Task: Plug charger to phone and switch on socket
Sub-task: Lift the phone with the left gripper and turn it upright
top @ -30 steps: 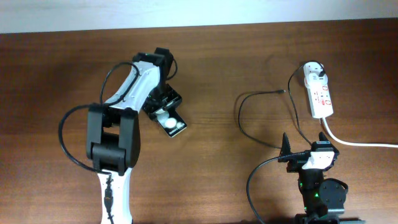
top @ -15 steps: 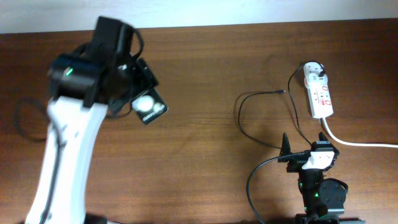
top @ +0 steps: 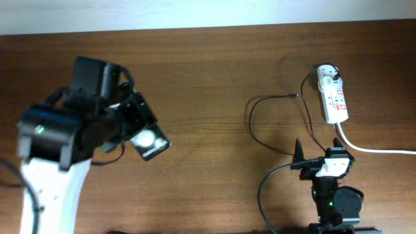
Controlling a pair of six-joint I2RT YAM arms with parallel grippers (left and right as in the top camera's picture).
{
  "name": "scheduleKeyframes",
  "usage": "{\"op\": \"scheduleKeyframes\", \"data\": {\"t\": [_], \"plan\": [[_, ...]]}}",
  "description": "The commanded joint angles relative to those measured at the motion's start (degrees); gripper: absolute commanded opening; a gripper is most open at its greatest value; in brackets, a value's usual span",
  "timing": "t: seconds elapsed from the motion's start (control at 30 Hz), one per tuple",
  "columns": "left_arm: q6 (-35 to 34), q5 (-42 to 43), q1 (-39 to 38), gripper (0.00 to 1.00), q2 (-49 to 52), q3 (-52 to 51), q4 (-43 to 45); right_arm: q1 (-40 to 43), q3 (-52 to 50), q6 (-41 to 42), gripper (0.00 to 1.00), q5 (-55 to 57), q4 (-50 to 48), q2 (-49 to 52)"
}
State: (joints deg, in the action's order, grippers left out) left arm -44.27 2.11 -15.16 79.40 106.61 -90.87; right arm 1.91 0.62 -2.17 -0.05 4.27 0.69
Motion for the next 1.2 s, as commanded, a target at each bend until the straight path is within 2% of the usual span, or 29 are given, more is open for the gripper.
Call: {"op": "scheduleKeyframes", "data": {"t": [0.0, 0.3, 0.43, 0.6, 0.87, 1.07, 1.17], "plan": [[0.9, 8.5, -0.1, 0.75, 3.7, -2.8, 4.4, -0.5, -0.3, -0.4, 0.99, 0.3, 0.3, -0.4], [0.9, 20.9, -0.1, 0.76, 23.6, -2.9, 6.9, -0.5, -0.3, -0.4, 0.99, 0.3, 0.3, -0.4], [0.9, 30.5, -0.1, 0.76, 29.5, -2.9, 7.9, -0.5, -0.3, -0.4, 0.98, 0.3, 0.3, -0.4], [2.0, 48.8, 1.0, 0.76, 30.3, -2.9, 8.0, -0.5, -0.3, -0.4, 0.99, 0.3, 0.3, -0.4], [1.9, 62.6, 1.9, 0.76, 30.3, -2.9, 7.9, -0.5, -0.3, -0.4, 0.99, 0.3, 0.3, -0.4], [2.0, 62.6, 2.1, 0.75, 30.3, -2.9, 8.6, -0.5, -0.3, -0.4, 0.99, 0.3, 0.3, -0.4], [5.0, 62.6, 2.1, 0.75, 30.3, -2.9, 9.2, -0.5, -0.3, -0.4, 0.99, 0.3, 0.3, -0.4]]}}
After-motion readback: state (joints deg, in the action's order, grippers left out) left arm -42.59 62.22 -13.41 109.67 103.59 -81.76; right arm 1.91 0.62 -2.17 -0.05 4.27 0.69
